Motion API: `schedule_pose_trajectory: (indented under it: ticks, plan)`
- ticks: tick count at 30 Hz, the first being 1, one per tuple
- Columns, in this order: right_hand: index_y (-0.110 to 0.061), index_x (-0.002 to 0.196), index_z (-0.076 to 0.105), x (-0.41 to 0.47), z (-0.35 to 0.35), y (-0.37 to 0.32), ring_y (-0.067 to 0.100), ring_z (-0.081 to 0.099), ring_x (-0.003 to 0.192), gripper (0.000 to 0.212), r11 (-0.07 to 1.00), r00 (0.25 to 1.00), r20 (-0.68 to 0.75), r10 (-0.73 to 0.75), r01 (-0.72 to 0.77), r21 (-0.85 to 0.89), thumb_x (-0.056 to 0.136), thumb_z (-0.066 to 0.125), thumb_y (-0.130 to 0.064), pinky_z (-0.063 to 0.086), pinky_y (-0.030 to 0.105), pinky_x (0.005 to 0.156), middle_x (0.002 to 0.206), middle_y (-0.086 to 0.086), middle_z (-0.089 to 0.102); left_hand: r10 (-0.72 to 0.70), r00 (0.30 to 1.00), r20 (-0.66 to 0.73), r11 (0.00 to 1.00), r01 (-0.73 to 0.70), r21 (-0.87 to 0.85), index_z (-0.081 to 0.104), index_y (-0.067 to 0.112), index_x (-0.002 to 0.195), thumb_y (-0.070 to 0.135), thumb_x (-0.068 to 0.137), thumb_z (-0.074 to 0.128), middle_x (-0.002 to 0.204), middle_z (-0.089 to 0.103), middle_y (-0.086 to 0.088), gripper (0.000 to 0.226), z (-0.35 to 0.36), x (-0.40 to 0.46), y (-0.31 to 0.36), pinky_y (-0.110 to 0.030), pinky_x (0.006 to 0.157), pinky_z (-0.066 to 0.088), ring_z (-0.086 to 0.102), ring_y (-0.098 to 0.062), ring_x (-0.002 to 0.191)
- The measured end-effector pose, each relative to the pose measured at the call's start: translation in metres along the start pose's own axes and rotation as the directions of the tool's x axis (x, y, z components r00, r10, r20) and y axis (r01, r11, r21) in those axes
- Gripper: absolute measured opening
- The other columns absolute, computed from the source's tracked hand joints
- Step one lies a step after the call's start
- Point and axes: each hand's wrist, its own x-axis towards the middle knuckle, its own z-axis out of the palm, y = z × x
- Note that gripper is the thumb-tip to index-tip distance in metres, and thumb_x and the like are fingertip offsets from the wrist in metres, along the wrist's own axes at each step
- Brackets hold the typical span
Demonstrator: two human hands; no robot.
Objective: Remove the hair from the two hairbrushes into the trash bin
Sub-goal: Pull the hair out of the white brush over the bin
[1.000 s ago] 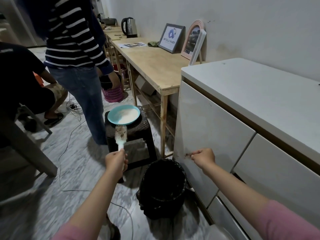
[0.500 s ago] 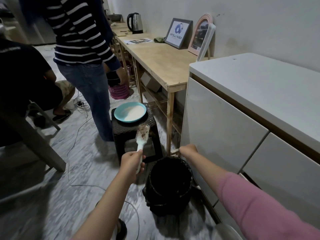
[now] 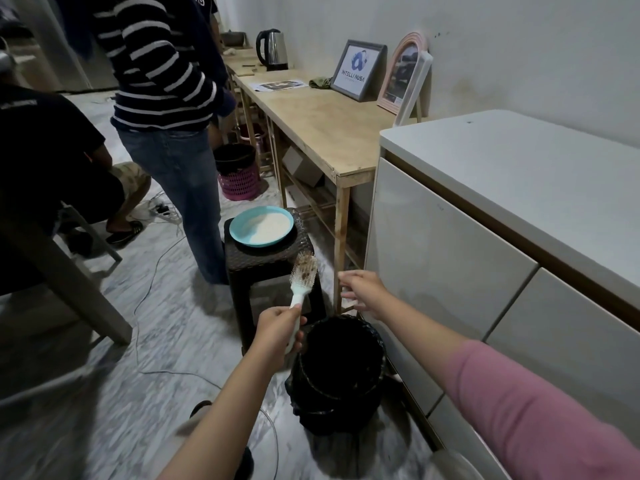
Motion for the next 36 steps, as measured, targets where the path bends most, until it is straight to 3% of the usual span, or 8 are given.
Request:
schedule_pose_trajectory:
  ticks: [4,7,9,11,15,25,31,36]
  plan:
    - [-0.019,0.136,0.047,-0.002,0.012,-0.014,0.022,0.063,0.110,0.058,0.998,0.987,0.152,-0.051,0.055,-0.023,0.088,0.061,-0.047,0.043,0.040,0.088,0.133,-0.001,0.056,-0.003,0.999,0.047,1.000,0.003,0.002,0.059,0.007,0.094,0.021,0.097,0.054,0.078,0.060,-0.005,0.015,0.009,-0.006,0.002,-0.016,0.034,0.035,0.044,-0.013,0.048]
    - [-0.012,0.102,0.059,-0.007,0.016,-0.021,0.018,0.062,0.069,0.035,0.993,0.981,0.178,-0.071,0.087,-0.081,0.092,0.055,-0.045,0.046,0.030,0.065,0.093,0.006,0.066,-0.004,0.998,0.056,1.000,0.003,0.010,0.060,0.006,0.093,0.021,0.097,0.054,0.077,0.059,-0.005,0.016,0.013,-0.008,0.005,-0.016,0.033,0.034,0.043,-0.012,0.047]
    - [-0.011,0.076,0.058,-0.010,0.015,-0.023,0.015,0.049,0.049,0.038,0.969,0.984,0.128,-0.125,0.148,-0.198,0.096,0.049,-0.042,0.039,0.025,0.049,0.060,0.003,0.053,0.005,0.999,0.033,1.000,-0.005,0.005,0.060,0.004,0.095,0.021,0.097,0.054,0.077,0.059,-0.005,0.018,0.013,-0.010,0.008,-0.015,0.032,0.034,0.042,-0.012,0.047]
    - [-0.014,0.059,0.055,-0.011,0.013,-0.022,0.016,0.042,0.044,0.048,0.928,0.977,0.077,-0.199,0.213,-0.306,0.097,0.046,-0.042,0.036,0.028,0.049,0.048,-0.001,0.043,0.005,1.000,0.010,1.000,-0.005,0.007,0.061,0.003,0.096,0.022,0.097,0.054,0.073,0.056,-0.004,0.020,0.011,-0.012,0.010,-0.013,0.030,0.032,0.041,-0.012,0.046]
    - [-0.018,0.051,0.032,-0.013,0.005,-0.022,0.018,0.036,0.045,0.052,0.908,0.956,0.015,-0.291,0.282,-0.309,0.098,0.044,-0.035,0.036,0.030,0.055,0.050,0.001,0.033,-0.018,0.999,-0.028,0.998,0.017,-0.056,0.059,0.002,0.093,0.021,0.098,0.053,0.067,0.052,-0.004,0.021,0.010,-0.012,0.012,-0.010,0.029,0.030,0.040,-0.011,0.041]
    - [-0.016,0.053,0.032,-0.017,-0.027,-0.021,0.020,0.039,0.051,0.050,0.902,0.938,-0.114,-0.327,0.274,-0.333,0.100,0.040,-0.029,0.033,0.030,0.058,0.054,0.004,0.036,-0.120,0.979,-0.166,0.958,0.070,-0.279,0.055,0.004,0.079,0.015,0.097,0.050,0.069,0.053,-0.005,0.022,-0.005,-0.002,0.015,-0.023,0.042,0.033,0.041,-0.013,0.048]
    - [-0.015,0.056,0.036,-0.016,-0.042,-0.019,0.021,0.042,0.053,0.048,0.912,0.950,-0.147,-0.274,0.208,-0.353,0.101,0.037,-0.032,0.038,0.033,0.061,0.057,0.005,0.040,-0.135,0.959,-0.249,0.953,0.057,-0.299,0.052,0.007,0.074,0.016,0.096,0.051,0.068,0.052,-0.004,0.024,-0.021,0.003,0.016,-0.023,0.039,0.034,0.042,-0.012,0.048]
    - [-0.009,0.082,0.061,-0.018,-0.043,-0.018,0.015,0.056,0.063,0.030,0.942,0.981,-0.060,-0.185,0.160,-0.295,0.101,0.043,-0.023,0.048,0.029,0.059,0.071,0.005,0.057,-0.107,0.968,-0.229,0.970,0.051,-0.239,0.055,0.004,0.074,0.017,0.097,0.053,0.070,0.053,-0.006,0.026,-0.021,-0.002,0.020,-0.026,0.044,0.036,0.043,-0.015,0.050]
